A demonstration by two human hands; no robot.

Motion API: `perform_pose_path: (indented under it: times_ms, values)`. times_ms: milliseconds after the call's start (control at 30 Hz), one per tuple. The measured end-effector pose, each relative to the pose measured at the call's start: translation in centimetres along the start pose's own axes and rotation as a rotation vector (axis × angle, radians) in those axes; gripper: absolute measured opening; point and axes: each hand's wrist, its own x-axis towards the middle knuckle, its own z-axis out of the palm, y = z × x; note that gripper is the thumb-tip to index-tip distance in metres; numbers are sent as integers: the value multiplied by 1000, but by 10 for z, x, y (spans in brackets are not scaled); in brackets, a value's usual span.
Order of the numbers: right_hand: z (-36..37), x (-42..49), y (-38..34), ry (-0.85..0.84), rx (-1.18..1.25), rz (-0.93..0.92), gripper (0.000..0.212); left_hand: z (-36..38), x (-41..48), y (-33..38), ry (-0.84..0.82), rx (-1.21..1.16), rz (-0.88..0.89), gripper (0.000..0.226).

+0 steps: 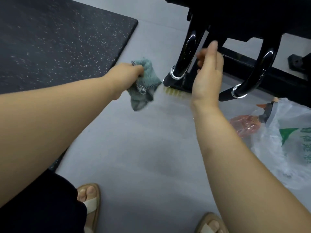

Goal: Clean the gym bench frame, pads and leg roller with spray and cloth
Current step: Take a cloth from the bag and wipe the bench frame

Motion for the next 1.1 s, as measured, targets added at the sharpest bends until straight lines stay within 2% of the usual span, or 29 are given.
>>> perform_pose_path:
  times_ms: [67,133,233,267,333,400,500,633,767,867,967,1100]
  values:
    - [1,8,-1,-162,42,34,40,12,1,4,23,44,120,8]
    - [8,9,2,-264,117,60,43,35,-1,10,-46,-1,193,10]
    - [15,6,11,-302,129,76,46,68,-6,11,-289,-514,82,16]
    - [17,6,14,-321,159,88,48,77,-3,8,-313,-690,53,23]
    - [17,7,16,-356,200,88,50,89,7,0,-248,-796,42,38]
    - [19,7,17,-355,179,70,52,95,27,-11,-148,-684,40,44]
    - [18,8,19,-363,142,35,53,99,52,-20,-197,-544,11,60]
    - [16,11,21,-406,92,-8,55,100,69,-20,-178,-438,-47,47]
    - [17,13,23,-426,125,-29,54,90,43,-1,-194,-522,26,34]
    - [20,12,26,-393,128,-63,53,84,19,4,-156,-505,140,42]
    - [21,12,28,-363,108,-86,52,82,14,1,-157,-507,223,38]
    - [20,11,27,-372,76,-86,52,91,40,-8,-135,-372,203,40]
